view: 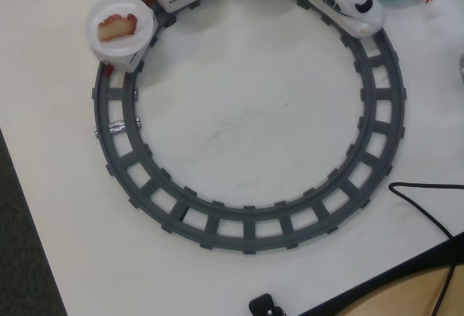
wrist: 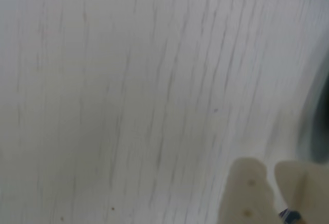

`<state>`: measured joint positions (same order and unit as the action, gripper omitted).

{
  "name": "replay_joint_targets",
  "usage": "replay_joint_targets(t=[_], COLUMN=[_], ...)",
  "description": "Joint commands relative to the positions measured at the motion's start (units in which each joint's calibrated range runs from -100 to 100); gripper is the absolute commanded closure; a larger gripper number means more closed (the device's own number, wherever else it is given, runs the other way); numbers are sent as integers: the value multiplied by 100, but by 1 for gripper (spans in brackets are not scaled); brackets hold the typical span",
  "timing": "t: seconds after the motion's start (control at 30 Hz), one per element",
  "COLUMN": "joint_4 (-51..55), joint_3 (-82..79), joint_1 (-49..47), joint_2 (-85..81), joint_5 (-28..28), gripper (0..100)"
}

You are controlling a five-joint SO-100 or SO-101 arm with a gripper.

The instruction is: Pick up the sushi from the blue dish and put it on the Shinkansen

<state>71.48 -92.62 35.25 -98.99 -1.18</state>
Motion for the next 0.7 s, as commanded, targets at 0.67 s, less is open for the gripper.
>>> replay_joint_targets(t=[0.67], joint_4=[156], joint_3=[-11], joint_1=[-74], joint_2=[49], joint_5=[-29], gripper=[98])
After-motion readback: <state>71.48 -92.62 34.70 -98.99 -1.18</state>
